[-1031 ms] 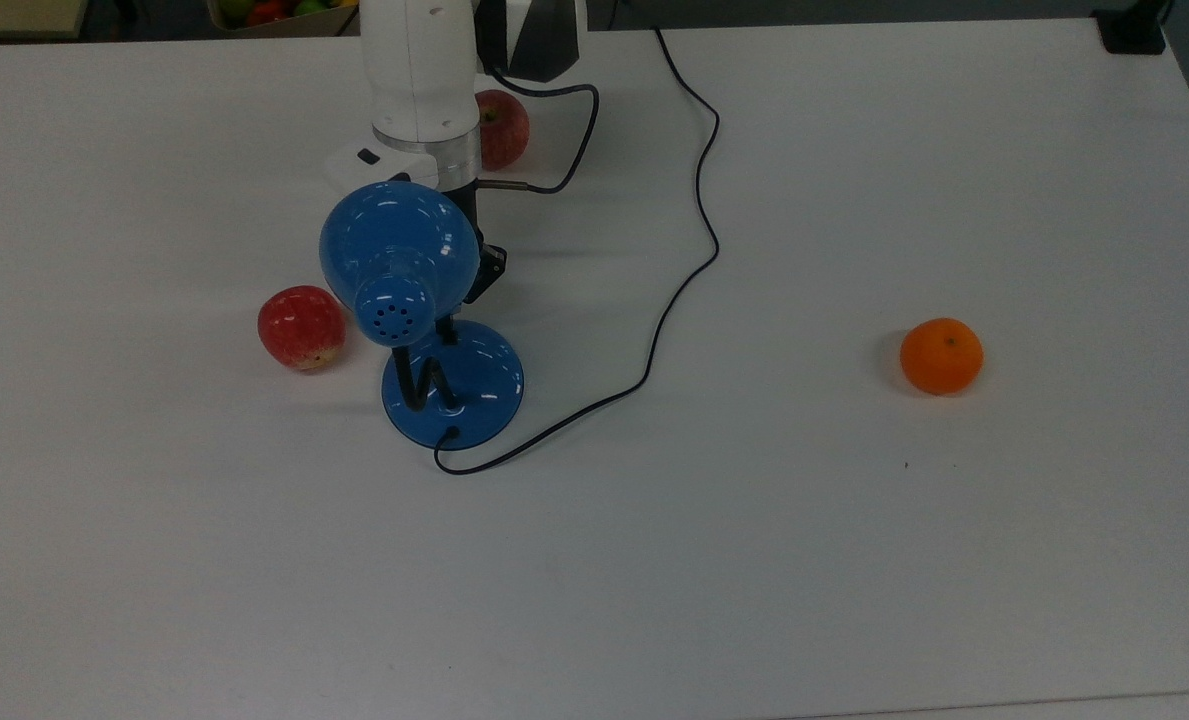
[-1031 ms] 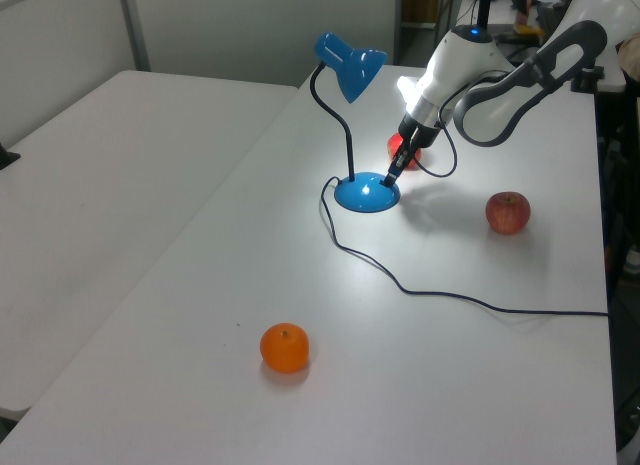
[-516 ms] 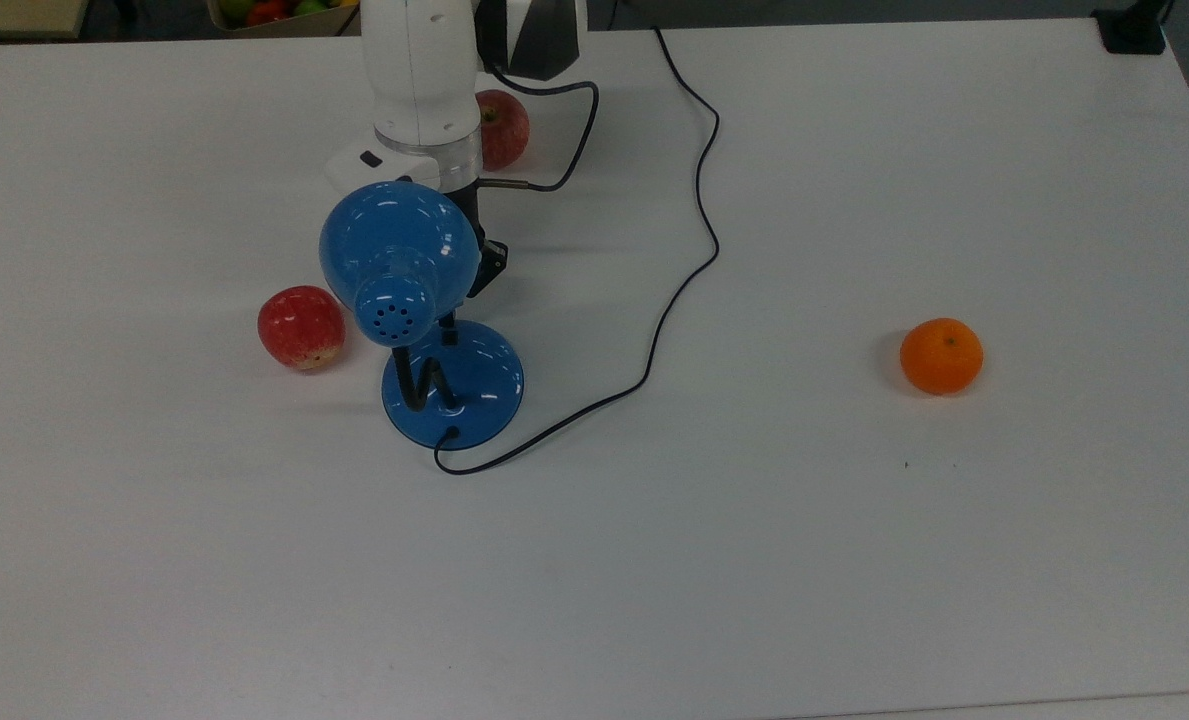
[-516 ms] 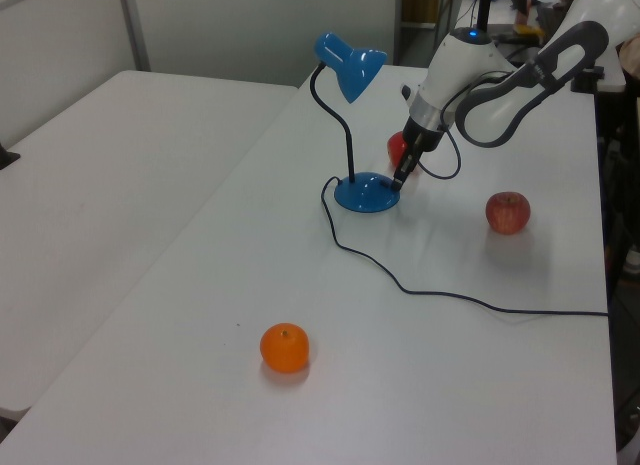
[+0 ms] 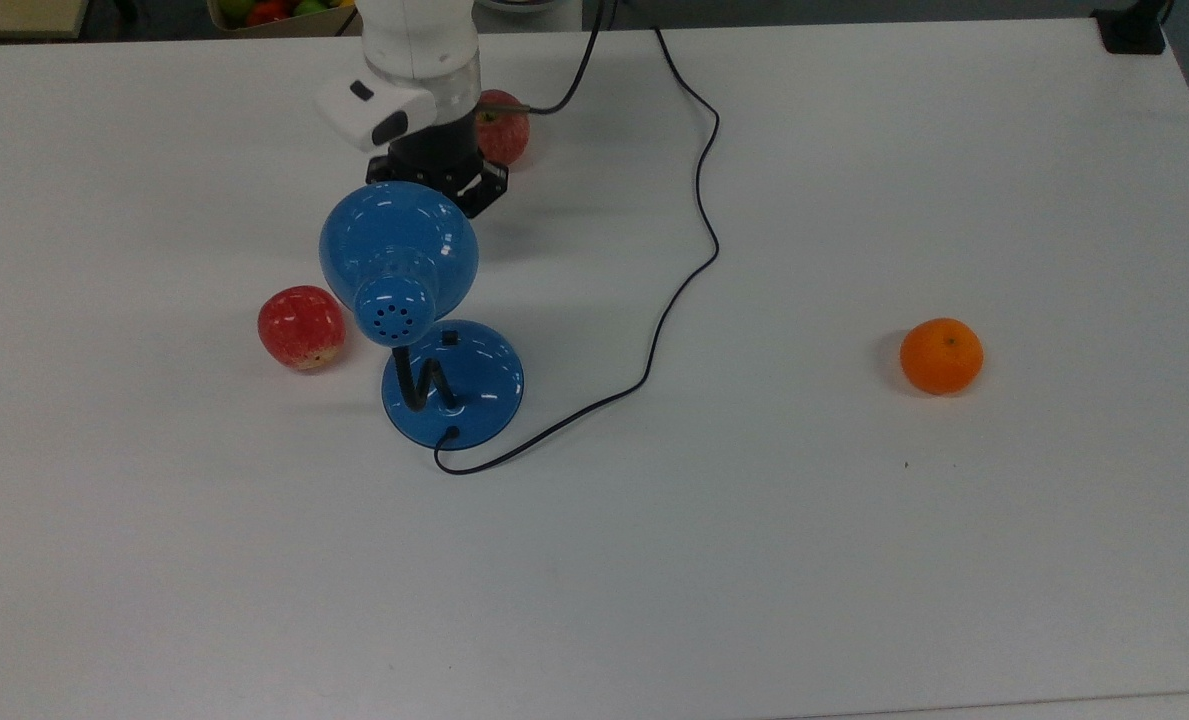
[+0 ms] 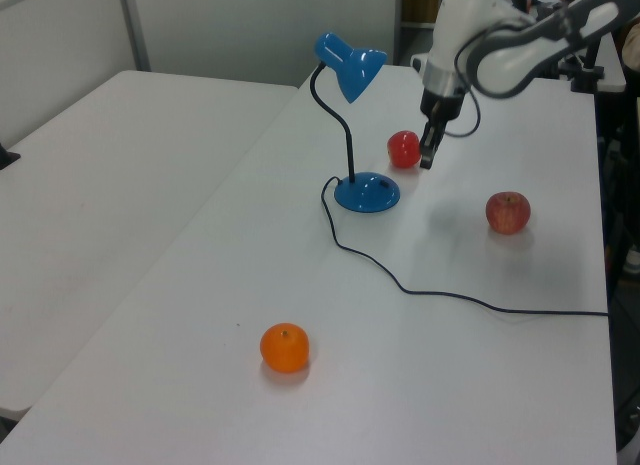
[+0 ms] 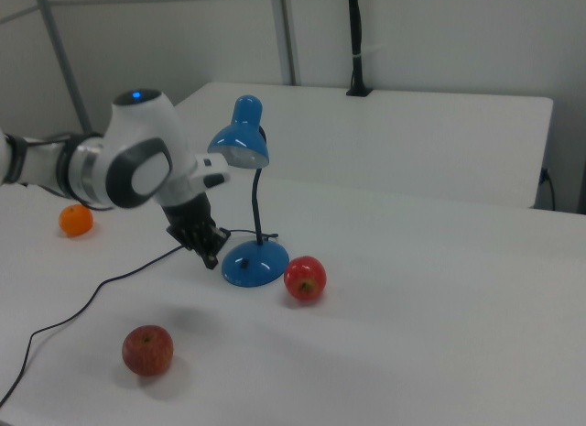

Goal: Turn off lamp

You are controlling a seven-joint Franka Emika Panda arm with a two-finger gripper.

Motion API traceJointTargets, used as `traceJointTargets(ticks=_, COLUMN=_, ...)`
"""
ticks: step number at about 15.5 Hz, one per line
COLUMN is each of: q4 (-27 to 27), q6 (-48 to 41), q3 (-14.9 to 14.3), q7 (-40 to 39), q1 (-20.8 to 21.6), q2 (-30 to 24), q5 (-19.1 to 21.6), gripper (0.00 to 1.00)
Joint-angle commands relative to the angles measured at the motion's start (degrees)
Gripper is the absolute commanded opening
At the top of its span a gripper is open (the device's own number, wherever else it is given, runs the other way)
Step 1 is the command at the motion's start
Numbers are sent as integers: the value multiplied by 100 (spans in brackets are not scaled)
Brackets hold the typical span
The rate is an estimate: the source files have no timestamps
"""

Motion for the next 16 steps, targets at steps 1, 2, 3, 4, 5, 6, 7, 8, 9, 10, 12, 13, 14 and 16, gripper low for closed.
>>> traceJointTargets(ticks=1, q4=894, q6=-1712, q3=19, q7=-102, q1=49, q2=-282, q5=-46, gripper=0)
traceJointTargets(ticks=2, q4=1175, q6=-2073, q3=28, q7=-102, q1=58, q2=-282, q5=-46, gripper=0)
traceJointTargets(ticks=3, q4=1431, q6=-2355, q3=28, q7=-68, q1=58, q2=-290, q5=-46, gripper=0)
traceJointTargets(ticks=4, q4=1668, q6=-2637, q3=28, q7=-59, q1=58, q2=-299, q5=-46, gripper=0)
traceJointTargets(ticks=5, q4=1932, q6=-2970, q3=37, q7=-59, q1=58, q2=-299, q5=-46, gripper=0)
traceJointTargets(ticks=6, q4=2213, q6=-3313, q3=37, q7=-59, q1=58, q2=-291, q5=-46, gripper=0)
traceJointTargets(ticks=7, q4=2442, q6=-3603, q3=37, q7=-76, q1=84, q2=-290, q5=-46, gripper=0)
traceJointTargets(ticks=8, q4=2635, q6=-3815, q3=28, q7=-102, q1=145, q2=-290, q5=-55, gripper=0)
traceJointTargets(ticks=9, q4=2820, q6=-3965, q3=28, q7=-102, q1=224, q2=-290, q5=-55, gripper=0)
traceJointTargets(ticks=10, q4=2935, q6=-4045, q3=28, q7=-76, q1=295, q2=-290, q5=-55, gripper=0)
traceJointTargets(ticks=12, q4=3006, q6=-4116, q3=28, q7=-50, q1=365, q2=-299, q5=-55, gripper=7)
traceJointTargets(ticks=13, q4=2998, q6=-4159, q3=-7, q7=-50, q1=453, q2=-299, q5=-55, gripper=17)
traceJointTargets(ticks=14, q4=2998, q6=-4229, q3=-51, q7=-41, q1=558, q2=-299, q5=-55, gripper=37)
traceJointTargets(ticks=16, q4=2971, q6=-4309, q3=-69, q7=-50, q1=586, q2=-308, q5=-142, gripper=71)
